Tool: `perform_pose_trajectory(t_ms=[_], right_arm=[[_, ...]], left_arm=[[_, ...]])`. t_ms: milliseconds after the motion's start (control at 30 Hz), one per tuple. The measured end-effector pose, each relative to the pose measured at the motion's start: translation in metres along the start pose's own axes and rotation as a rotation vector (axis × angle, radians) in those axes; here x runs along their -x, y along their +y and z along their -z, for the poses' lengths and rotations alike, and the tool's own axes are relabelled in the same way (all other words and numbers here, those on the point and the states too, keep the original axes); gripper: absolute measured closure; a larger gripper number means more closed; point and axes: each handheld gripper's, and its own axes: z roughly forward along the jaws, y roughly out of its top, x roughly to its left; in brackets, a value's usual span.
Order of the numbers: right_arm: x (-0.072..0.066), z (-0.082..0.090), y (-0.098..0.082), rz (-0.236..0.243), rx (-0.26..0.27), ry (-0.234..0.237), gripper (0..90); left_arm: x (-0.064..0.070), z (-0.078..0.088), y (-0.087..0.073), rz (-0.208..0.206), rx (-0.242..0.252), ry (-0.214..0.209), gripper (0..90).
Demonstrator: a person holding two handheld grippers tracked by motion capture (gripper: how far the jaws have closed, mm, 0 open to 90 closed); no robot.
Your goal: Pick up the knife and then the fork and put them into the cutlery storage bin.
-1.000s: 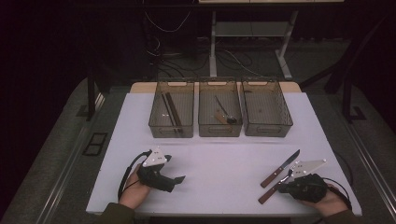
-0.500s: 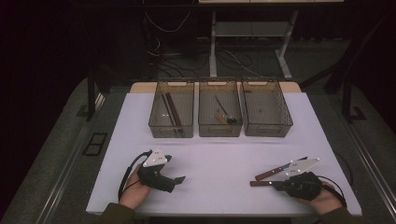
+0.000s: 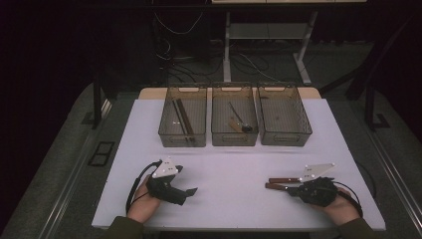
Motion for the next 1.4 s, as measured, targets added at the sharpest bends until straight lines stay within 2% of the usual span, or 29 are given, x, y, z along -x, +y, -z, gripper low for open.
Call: perform_pose_trajectory(t_ms=[567,1067,1200,1333,1400], right_arm=[[0.013,-0.017,0.022,-0.003,-0.003,-0.047,90.0],[0.039,-0.025,0.035,-0.062,-0.011,-0.122,90.0],[0.044,-0.025,0.035,-0.090,-0.010,-0.126,90.0],[0.045,-0.025,0.035,-0.096,-0.007,-0.126,90.0],[0.046,-0.023,0.034,-0.109,-0.001,-0.113,90.0]], left_arm=[[0.000,0.000,0.000,-0.003,-0.003,-0.005,8.5],[0.000,-0.001,0.000,-0.004,0.000,-0.007,8.6],[0.000,-0.001,0.000,-0.004,0.000,-0.008,8.5],[0.000,-0.001,0.000,-0.003,0.000,-0.008,8.5],[0.000,-0.001,0.000,-0.002,0.002,-0.011,8.5]])
